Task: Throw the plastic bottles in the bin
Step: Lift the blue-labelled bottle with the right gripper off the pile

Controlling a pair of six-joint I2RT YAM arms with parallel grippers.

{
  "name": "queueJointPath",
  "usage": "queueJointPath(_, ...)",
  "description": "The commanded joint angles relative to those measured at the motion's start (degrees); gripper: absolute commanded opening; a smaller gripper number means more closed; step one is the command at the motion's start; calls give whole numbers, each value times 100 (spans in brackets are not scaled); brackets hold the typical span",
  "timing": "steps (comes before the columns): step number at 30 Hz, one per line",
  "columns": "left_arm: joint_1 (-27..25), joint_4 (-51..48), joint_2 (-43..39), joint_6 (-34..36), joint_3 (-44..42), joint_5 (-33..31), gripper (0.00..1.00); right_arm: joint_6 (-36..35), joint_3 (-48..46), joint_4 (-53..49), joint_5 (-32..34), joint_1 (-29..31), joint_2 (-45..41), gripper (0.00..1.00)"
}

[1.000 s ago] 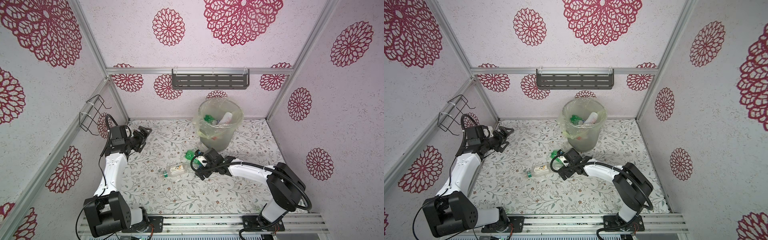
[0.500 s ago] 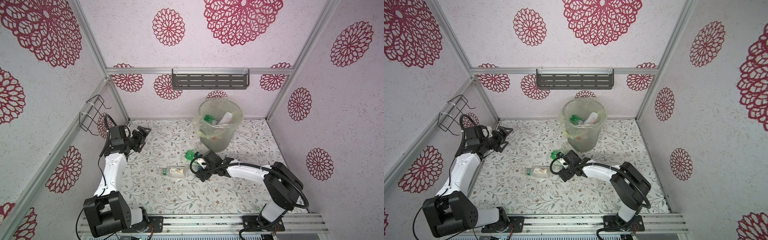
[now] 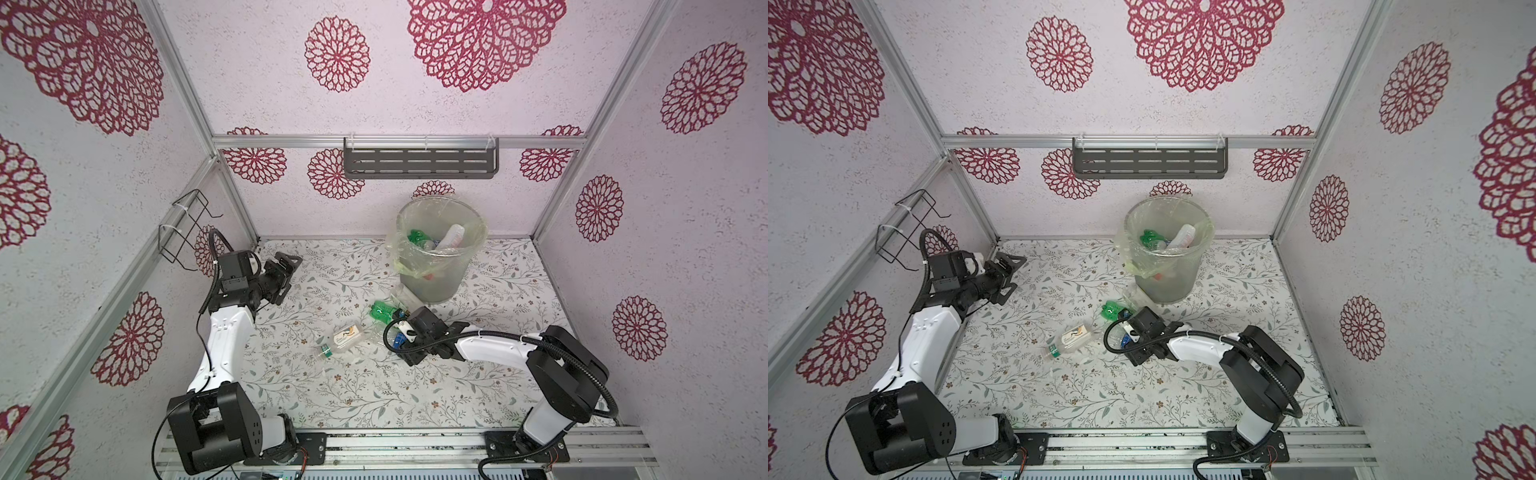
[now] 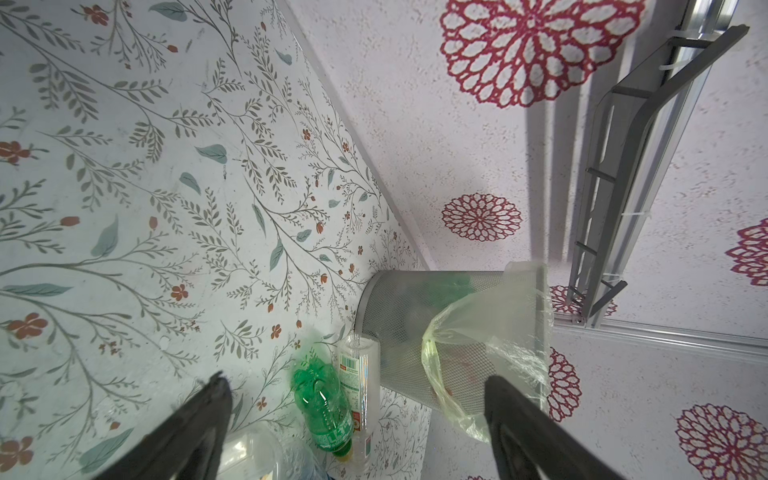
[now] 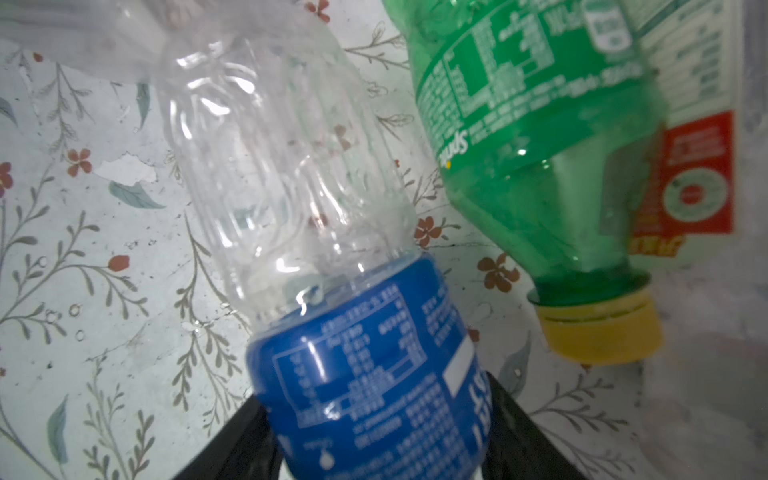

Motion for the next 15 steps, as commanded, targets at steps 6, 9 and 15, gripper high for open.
queueJointPath(6,46,128,22,29,-130,63,97,309,-381,105,117,99,-518,57)
queueJointPath(9,47,130,39,30,-153,63,97,417,-513,171,145,109,-723,57)
queueJointPath(15,46,157,56,39,-217,54,97,791,-807,412,84,118,-1254,57)
